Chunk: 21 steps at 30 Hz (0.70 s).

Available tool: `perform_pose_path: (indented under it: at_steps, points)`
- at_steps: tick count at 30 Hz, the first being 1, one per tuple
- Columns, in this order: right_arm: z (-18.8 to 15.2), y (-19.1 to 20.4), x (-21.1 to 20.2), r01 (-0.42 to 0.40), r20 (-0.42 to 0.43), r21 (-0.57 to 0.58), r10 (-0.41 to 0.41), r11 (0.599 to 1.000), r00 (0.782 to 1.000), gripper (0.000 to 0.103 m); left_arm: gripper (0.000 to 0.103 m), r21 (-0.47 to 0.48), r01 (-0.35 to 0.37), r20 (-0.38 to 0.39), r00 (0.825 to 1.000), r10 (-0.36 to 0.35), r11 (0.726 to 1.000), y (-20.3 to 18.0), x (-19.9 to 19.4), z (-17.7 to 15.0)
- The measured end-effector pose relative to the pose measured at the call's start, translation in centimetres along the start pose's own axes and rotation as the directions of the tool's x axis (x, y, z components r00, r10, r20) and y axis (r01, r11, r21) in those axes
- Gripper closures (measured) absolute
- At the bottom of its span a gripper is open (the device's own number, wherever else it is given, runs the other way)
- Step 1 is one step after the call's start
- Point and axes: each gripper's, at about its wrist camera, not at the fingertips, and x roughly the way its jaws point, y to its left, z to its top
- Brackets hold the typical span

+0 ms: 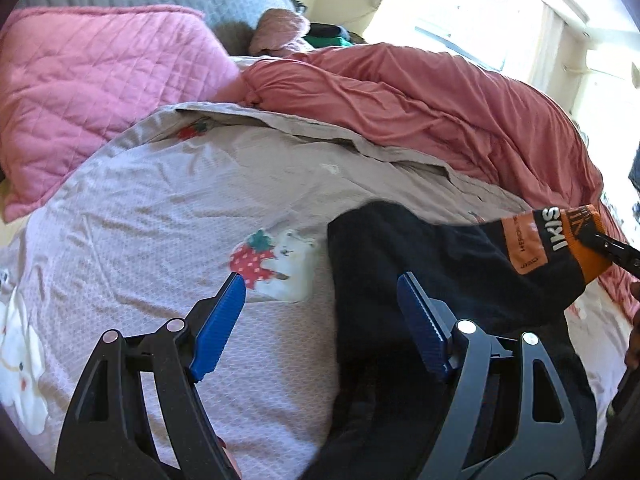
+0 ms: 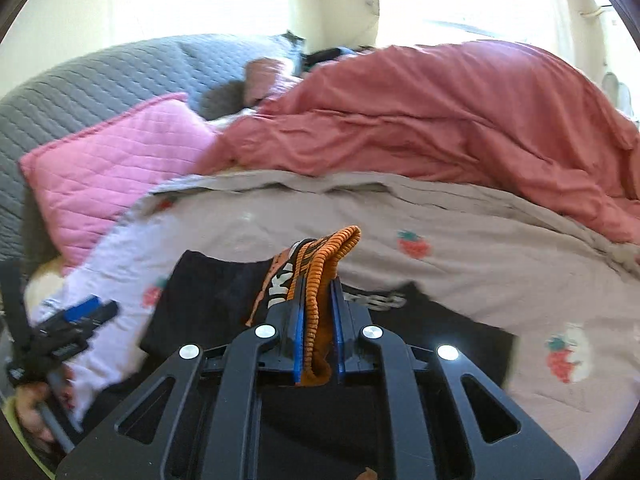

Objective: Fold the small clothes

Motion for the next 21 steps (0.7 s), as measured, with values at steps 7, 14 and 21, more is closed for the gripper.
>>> perform_pose_path:
  at_steps: [7, 14, 21]
  points:
    - [-3.7, -4.3, 1.9, 0.094, -0.099, 0.055, -0.089, 0.994, 0.991, 0.093, 0.031, 0.019, 0.063, -0.069, 0.996, -0.062, 0.998, -2.3, 1.3, 0.4]
    - [-5.5, -6.1, 3.1, 0.147, -0.157, 0.090, -0.132, 0.985, 0.979, 0.093, 0.031, 0.098, 0.057, -0.176, 0.984, -0.039, 0.994, -8.1, 5.6, 1.7]
    - [-7.0, -7.5, 5.3, 0.202, -0.250, 0.089, -0.174, 0.975, 0.952, 0.092, 0.031, 0.199, 0.068, -0.267, 0.964, -0.013, 0.978, -8.9, 10.0, -2.1]
